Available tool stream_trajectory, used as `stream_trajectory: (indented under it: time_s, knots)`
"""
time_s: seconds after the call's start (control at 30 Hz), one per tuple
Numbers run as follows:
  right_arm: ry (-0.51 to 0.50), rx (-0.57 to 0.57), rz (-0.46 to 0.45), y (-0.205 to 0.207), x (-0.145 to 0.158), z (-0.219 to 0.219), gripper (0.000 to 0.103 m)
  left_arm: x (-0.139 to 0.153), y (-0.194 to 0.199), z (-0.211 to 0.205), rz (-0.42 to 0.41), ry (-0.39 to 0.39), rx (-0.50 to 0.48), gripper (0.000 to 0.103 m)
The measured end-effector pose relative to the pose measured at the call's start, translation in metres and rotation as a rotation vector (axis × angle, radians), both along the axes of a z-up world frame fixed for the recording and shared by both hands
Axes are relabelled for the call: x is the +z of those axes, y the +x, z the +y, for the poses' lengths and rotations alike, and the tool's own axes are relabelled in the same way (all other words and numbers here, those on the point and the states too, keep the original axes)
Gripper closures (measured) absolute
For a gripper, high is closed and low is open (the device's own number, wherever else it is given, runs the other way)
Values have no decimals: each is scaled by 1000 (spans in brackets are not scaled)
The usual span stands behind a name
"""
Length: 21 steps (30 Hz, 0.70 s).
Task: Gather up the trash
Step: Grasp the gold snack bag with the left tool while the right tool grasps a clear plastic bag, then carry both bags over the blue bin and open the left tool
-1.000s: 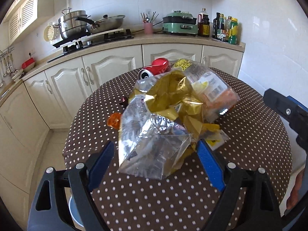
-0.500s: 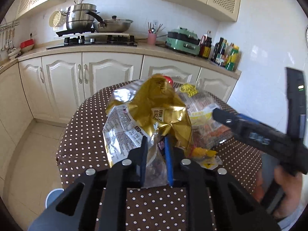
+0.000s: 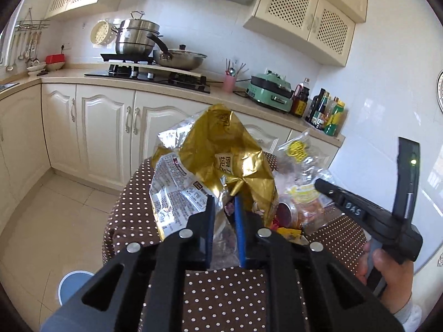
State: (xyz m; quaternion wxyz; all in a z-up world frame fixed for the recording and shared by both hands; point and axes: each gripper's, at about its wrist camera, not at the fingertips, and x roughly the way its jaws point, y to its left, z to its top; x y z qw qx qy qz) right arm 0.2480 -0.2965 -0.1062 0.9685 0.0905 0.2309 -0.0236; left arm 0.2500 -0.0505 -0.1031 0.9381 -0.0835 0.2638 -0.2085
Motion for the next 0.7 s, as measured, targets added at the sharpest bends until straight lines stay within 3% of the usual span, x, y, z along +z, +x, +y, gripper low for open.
stream_trajectory:
  time_s: [0.13,0.37,0.53,0.7]
  knots:
    - [-21,32,-72,-20,23,20,99,8,-13,24,-24,-31,34,90]
    - [-20,269,-124,-33,44,106,99,6,-37,87,-24,-75,134,90]
    - [3,471,-49,-17,18,192,99,-17,-49,148,31,-53,258,90]
    - [-5,632,87,3,-38,279,99,-60,-53,220,132,-51,399,90]
